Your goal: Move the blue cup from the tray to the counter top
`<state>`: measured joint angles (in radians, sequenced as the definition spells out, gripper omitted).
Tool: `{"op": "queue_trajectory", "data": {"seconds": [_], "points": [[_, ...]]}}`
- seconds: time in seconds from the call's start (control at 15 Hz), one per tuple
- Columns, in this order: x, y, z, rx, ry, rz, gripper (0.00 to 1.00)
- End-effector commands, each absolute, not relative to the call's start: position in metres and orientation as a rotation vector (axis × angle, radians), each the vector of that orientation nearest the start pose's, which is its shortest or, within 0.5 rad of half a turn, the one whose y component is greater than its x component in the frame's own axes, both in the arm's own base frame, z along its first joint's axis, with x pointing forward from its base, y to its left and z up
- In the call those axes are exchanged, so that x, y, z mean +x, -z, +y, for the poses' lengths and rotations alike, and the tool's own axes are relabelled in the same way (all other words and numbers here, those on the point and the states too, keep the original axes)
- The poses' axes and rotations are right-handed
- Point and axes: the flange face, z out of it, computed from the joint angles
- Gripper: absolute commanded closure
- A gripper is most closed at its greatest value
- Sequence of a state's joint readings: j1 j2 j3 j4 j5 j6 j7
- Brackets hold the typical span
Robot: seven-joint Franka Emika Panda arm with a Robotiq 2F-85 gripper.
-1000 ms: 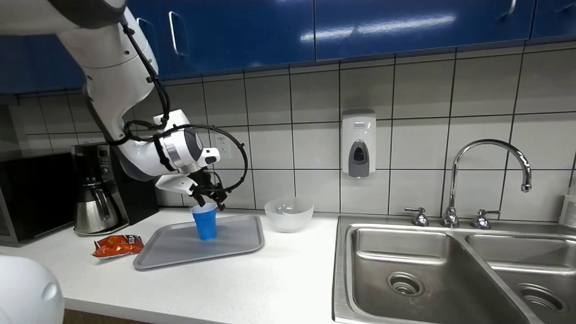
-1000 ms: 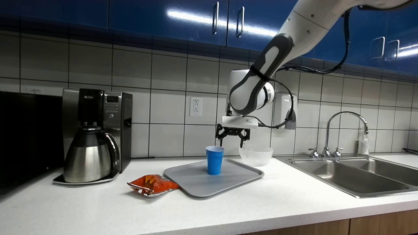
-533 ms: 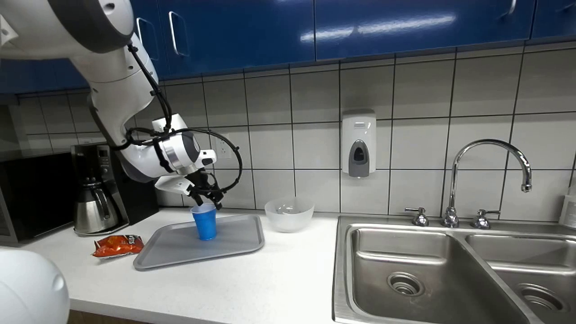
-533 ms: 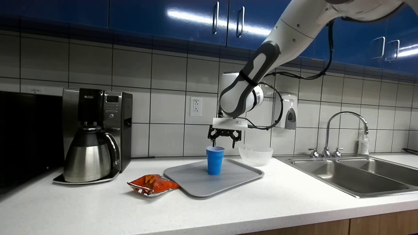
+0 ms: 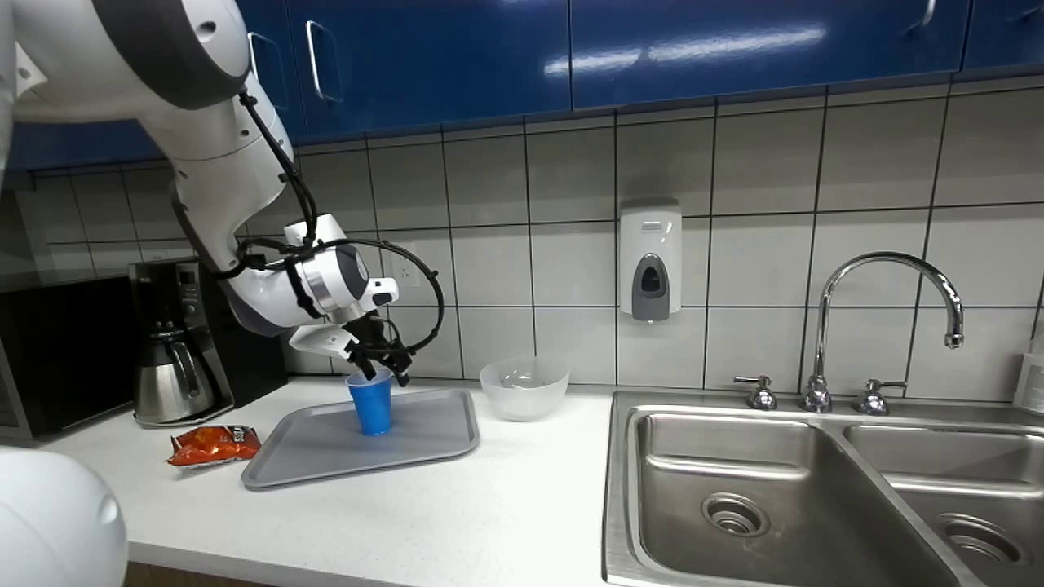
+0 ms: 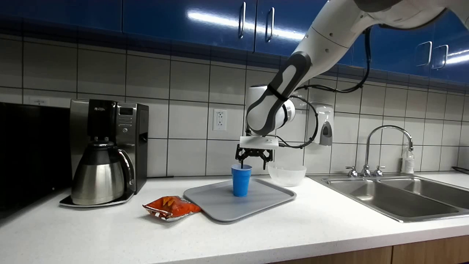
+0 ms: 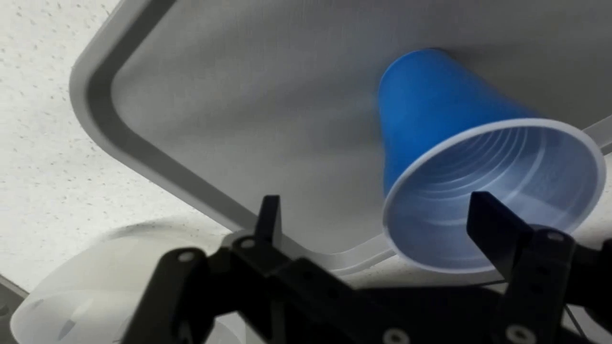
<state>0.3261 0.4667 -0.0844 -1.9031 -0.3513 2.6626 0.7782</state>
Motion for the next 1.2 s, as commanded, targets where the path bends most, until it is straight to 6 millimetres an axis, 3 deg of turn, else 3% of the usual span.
{"op": "queue_trajectory", "data": {"seconds": [0.0, 0.33, 0.4, 0.53, 1.07, 1.13], "points": [[0.638, -0.272, 0.170, -3.156, 0.538, 0.405, 0.00], [0.638, -0.257, 0.167, -3.159, 0.506, 0.423, 0.00], [0.638, -0.255, 0.166, -3.158, 0.508, 0.421, 0.25], [0.638, -0.254, 0.165, -3.158, 0.507, 0.425, 0.34], [0.637, -0.256, 0.166, -3.157, 0.520, 0.420, 0.97], [0.637, -0.257, 0.166, -3.156, 0.523, 0.418, 1.00]]}}
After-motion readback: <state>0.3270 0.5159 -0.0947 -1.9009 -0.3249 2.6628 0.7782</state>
